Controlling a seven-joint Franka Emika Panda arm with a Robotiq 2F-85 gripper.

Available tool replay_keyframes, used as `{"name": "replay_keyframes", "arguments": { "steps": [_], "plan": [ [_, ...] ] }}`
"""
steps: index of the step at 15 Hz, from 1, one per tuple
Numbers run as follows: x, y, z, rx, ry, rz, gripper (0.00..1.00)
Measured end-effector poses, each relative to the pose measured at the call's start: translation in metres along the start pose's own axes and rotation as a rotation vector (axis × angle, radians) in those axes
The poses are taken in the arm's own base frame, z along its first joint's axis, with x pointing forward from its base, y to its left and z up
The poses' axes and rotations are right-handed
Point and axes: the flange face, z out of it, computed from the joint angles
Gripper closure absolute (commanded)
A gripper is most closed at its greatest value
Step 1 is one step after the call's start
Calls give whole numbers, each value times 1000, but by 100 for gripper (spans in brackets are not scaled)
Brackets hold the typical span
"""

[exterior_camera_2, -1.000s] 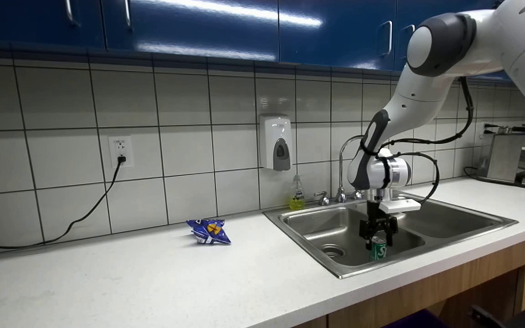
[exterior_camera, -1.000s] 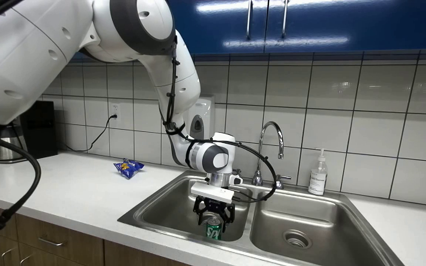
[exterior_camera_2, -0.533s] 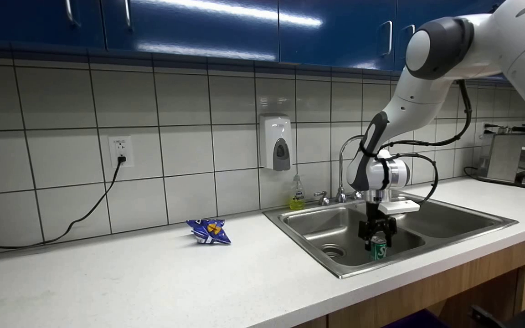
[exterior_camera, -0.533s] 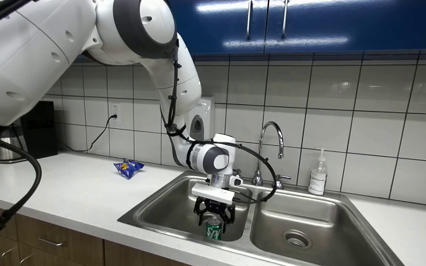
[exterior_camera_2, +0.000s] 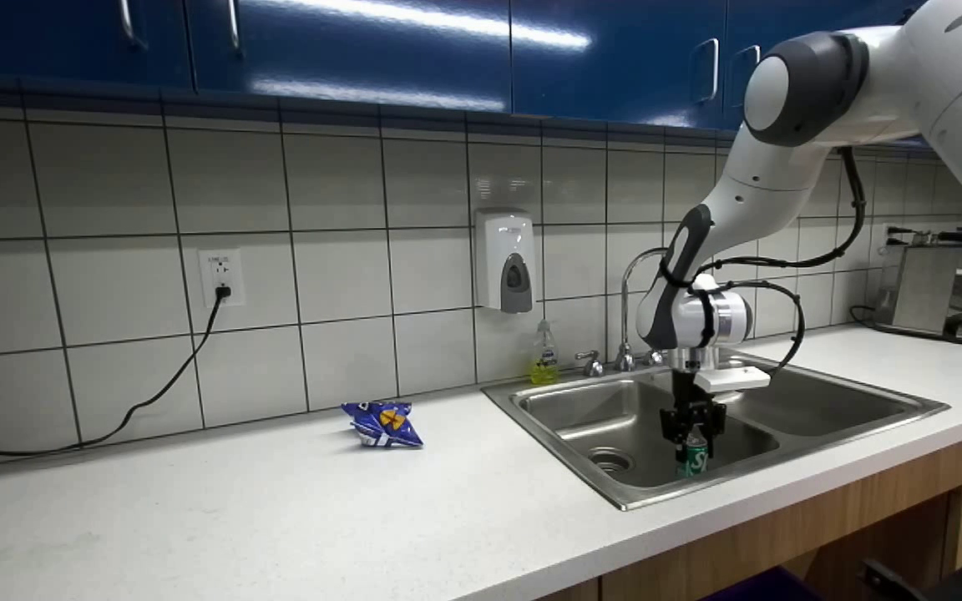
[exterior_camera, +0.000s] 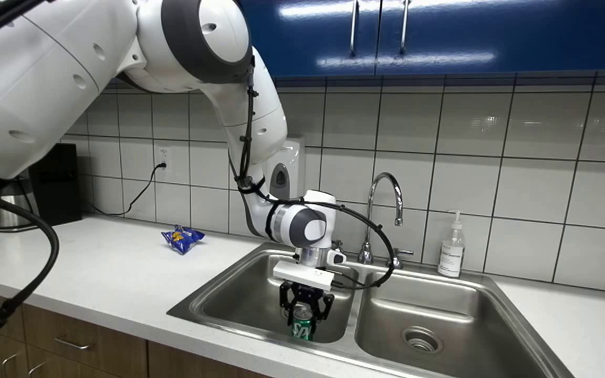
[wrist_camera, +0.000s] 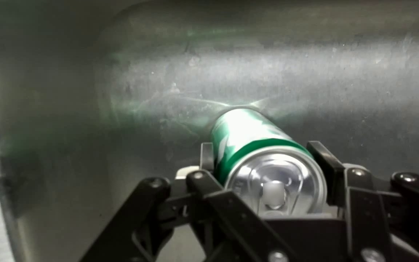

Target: Remove the green can from the sink and put it on the counter

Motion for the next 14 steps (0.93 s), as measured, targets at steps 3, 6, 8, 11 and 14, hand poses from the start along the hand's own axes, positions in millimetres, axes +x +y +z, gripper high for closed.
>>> {"name": "replay_keyframes", "arguments": {
  "steps": [3,6,8,11,14],
  "plan": [
    [0,0,0,0,0,0,61],
    [0,0,0,0,0,0,61],
    [1,0,-1,0,1,-2,61],
    [3,-2,-7,-2,5,-7,61],
    [4,-2,-25,-5,9,-13,61]
  ]
}}
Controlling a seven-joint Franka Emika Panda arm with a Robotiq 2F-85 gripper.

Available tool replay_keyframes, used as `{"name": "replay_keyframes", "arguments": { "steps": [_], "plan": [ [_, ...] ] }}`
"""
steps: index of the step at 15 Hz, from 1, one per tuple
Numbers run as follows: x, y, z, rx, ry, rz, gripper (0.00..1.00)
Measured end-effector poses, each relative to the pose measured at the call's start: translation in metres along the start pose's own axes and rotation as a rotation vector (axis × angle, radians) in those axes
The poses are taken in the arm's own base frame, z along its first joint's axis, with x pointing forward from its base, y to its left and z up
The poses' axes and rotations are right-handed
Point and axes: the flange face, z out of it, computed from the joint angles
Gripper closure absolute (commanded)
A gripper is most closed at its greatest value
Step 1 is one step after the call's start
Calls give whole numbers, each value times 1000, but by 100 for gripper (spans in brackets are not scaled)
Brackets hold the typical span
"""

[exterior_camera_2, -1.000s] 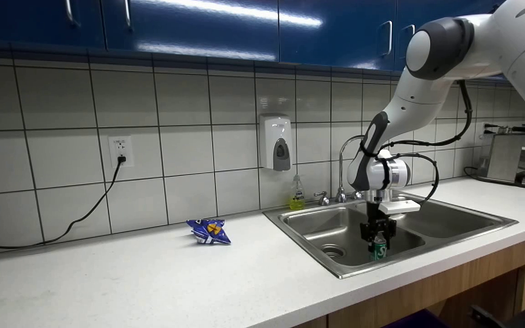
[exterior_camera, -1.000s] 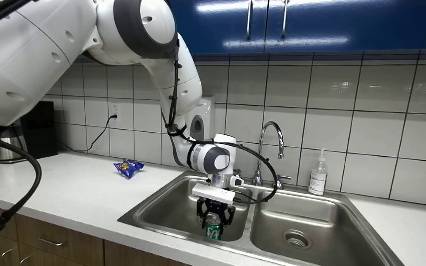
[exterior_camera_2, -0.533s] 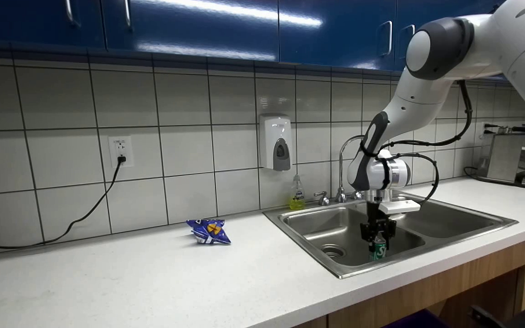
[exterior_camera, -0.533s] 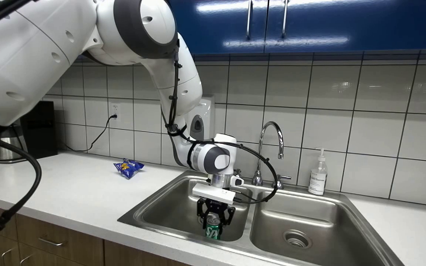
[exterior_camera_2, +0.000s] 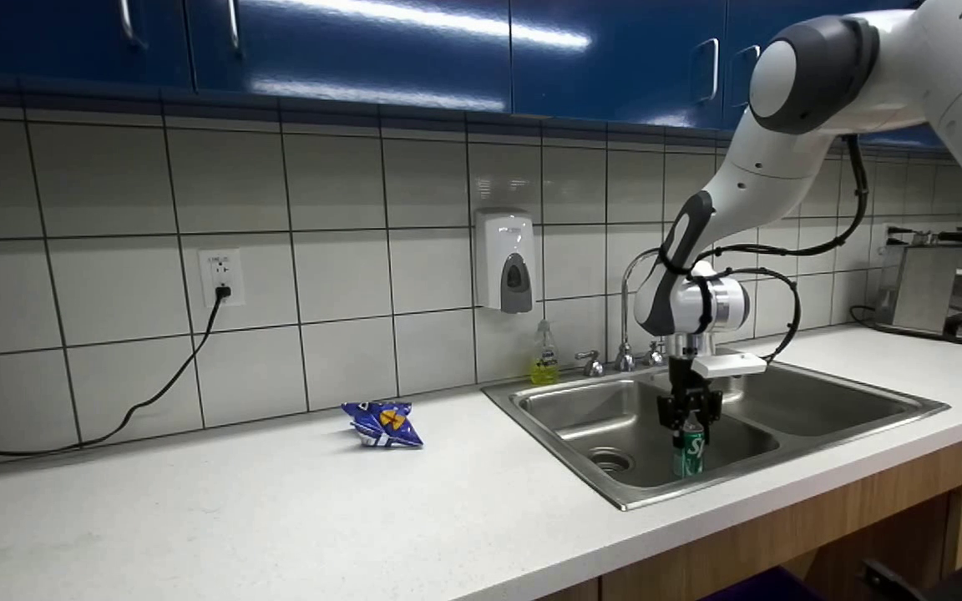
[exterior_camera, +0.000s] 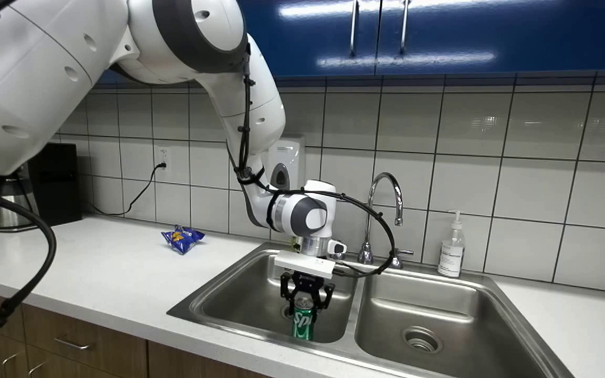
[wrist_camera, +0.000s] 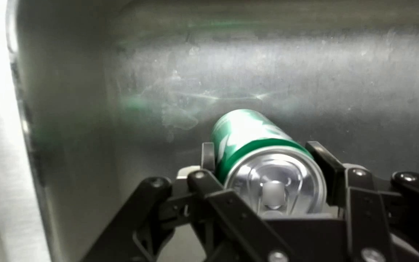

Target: Remove the green can from the sink and put it on the counter

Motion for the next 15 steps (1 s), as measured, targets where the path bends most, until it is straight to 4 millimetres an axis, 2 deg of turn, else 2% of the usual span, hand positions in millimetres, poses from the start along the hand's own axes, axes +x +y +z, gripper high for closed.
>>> {"name": "replay_keyframes", "arguments": {
  "steps": [5,9,12,15],
  "plan": [
    [0,-7,-45,-2,8,-16,61],
    [-4,-21,-76,-3,10,-39,61],
    [-7,-41,-99,-20,28,-80,61],
    [-14,-70,-123,-38,39,-137,61]
  ]
}}
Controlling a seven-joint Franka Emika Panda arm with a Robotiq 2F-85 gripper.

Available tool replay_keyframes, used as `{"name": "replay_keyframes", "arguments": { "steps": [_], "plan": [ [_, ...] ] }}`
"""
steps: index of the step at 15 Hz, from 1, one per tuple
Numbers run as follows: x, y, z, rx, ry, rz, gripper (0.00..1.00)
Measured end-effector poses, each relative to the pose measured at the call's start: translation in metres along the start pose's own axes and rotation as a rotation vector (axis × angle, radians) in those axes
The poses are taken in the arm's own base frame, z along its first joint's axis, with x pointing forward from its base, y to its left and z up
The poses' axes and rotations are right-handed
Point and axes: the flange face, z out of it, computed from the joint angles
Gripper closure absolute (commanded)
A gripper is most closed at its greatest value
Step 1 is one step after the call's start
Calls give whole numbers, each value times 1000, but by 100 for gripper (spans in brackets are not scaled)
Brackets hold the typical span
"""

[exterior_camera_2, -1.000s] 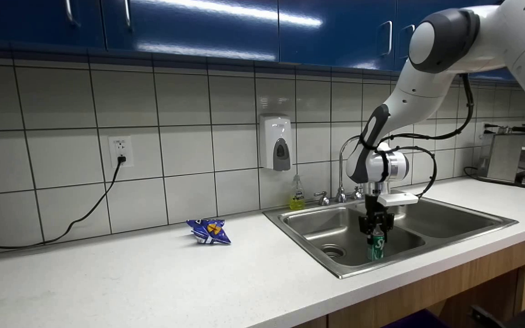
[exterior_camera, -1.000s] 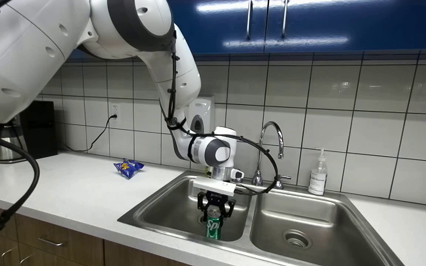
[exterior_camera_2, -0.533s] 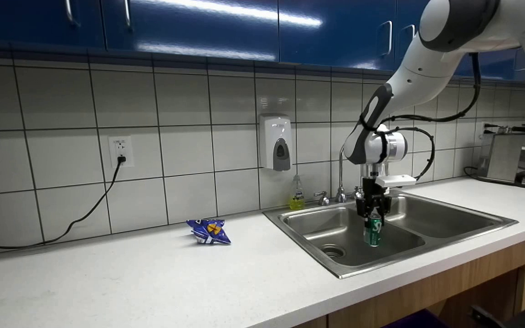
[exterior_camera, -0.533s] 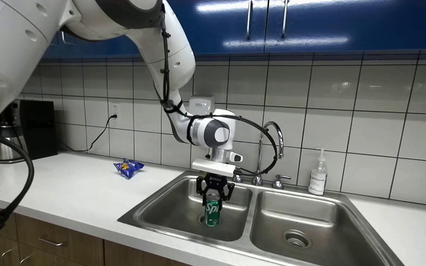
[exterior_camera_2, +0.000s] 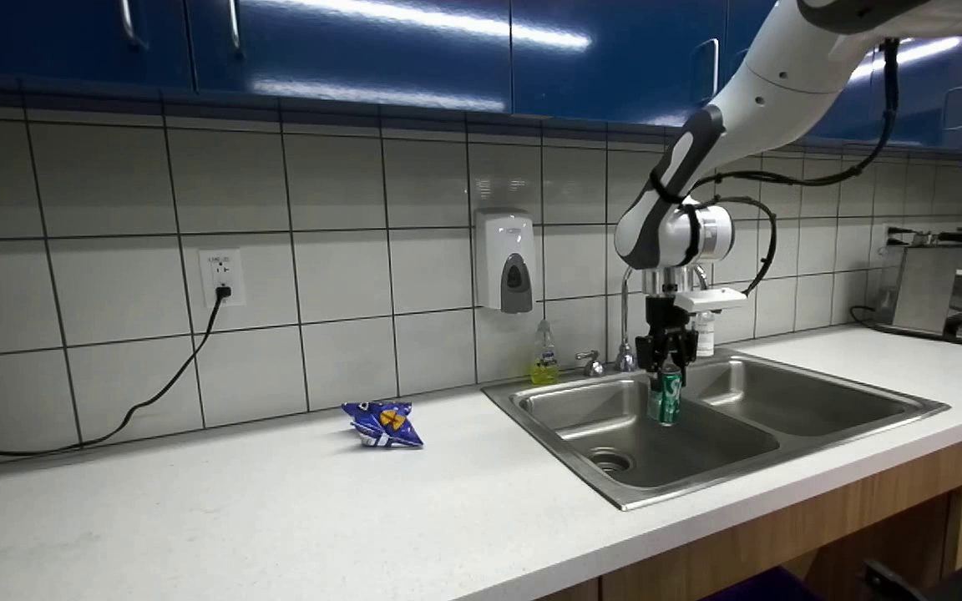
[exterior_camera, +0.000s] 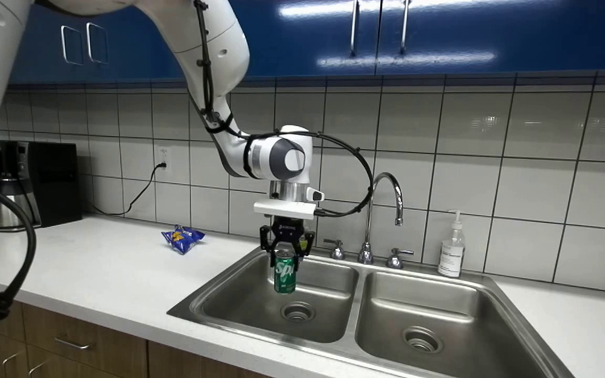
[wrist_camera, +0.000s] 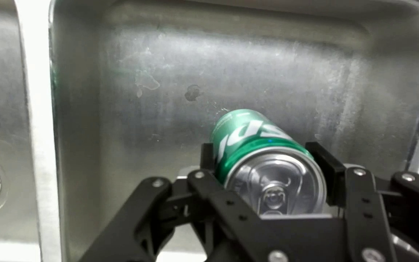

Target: Remove the green can from the sink and put it on the counter

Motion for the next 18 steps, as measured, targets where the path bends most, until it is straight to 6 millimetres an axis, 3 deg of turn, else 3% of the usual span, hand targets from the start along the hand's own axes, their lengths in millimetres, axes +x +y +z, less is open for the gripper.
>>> {"name": "replay_keyframes", "arguments": {
  "steps": [7,13,18],
  "plan": [
    [-8,-80,-39,-37,0,-166,61],
    [-6,-155,-41,-48,-29,-331,61],
    [-4,-205,-37,-52,-60,-469,61]
  ]
}}
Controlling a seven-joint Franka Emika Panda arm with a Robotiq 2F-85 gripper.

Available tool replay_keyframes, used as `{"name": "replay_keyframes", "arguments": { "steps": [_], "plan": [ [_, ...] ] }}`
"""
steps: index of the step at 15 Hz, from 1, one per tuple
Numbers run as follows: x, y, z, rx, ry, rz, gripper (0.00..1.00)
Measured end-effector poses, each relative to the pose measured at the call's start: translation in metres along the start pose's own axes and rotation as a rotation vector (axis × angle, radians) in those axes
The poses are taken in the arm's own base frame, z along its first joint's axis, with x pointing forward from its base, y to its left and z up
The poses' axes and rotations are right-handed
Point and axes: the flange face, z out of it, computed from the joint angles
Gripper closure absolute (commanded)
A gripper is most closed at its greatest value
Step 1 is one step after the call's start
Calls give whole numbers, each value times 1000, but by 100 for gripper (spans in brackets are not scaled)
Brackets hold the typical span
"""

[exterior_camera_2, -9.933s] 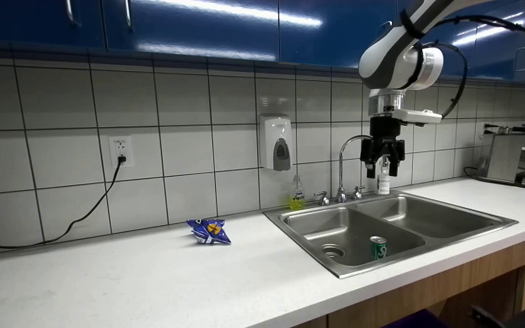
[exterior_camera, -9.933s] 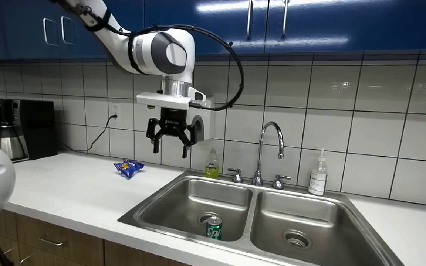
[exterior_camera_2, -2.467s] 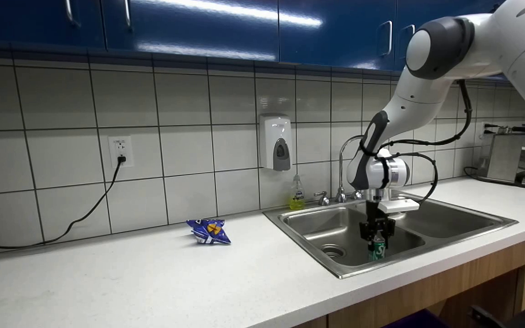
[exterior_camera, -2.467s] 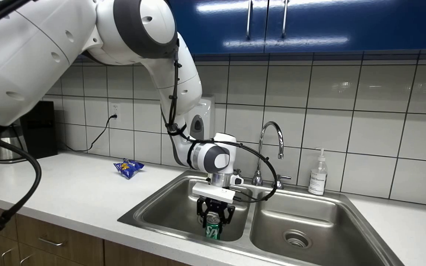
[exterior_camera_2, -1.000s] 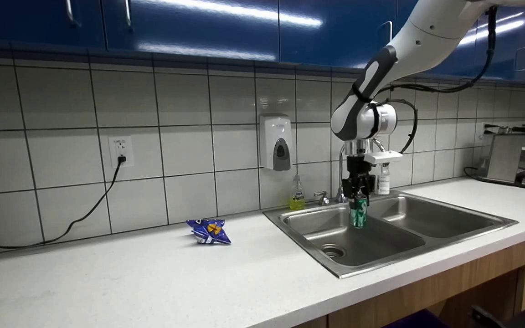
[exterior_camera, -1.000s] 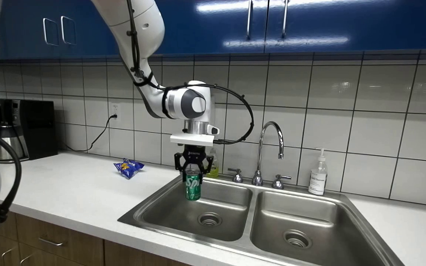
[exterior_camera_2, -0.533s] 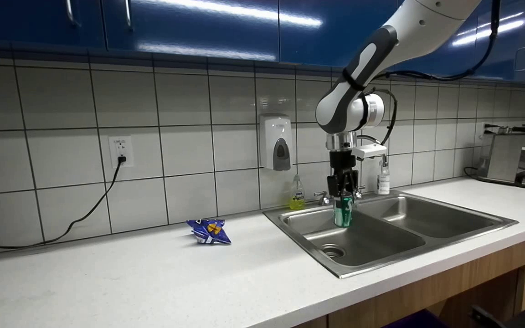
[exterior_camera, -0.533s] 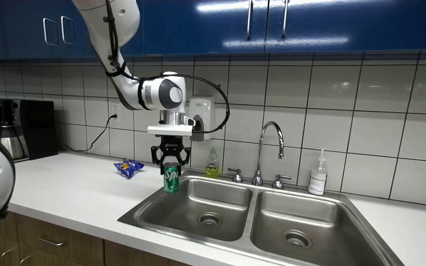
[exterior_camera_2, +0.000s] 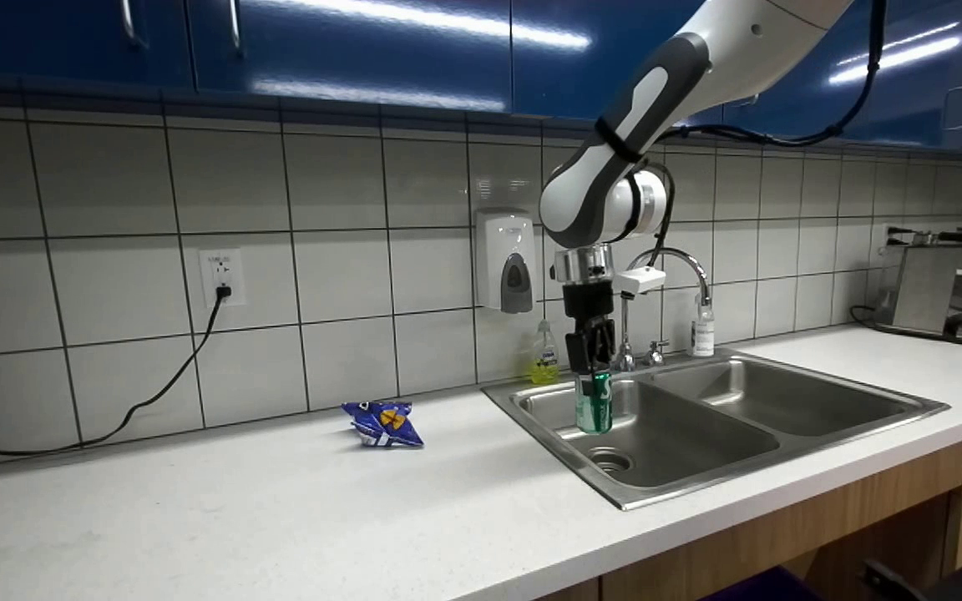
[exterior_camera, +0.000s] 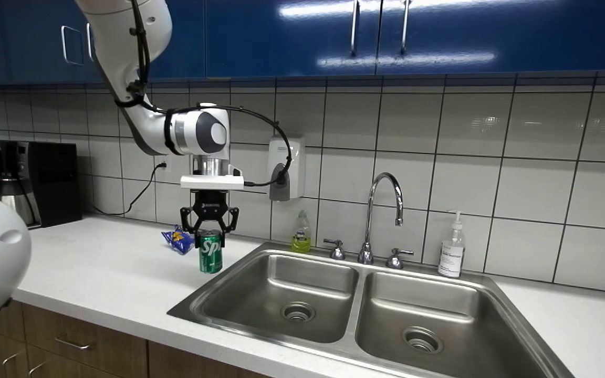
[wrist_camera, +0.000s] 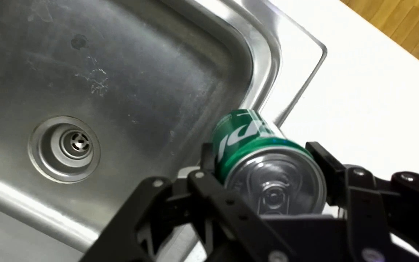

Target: Remove the green can from the sink and put it on the counter

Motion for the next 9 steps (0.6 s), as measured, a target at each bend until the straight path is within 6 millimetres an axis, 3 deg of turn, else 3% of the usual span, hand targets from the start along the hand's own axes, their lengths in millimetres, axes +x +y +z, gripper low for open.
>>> {"name": "replay_keyframes", "arguments": {
  "steps": [9],
  "plan": [
    [37,-51,19,13,-29,-191,61]
  ]
}}
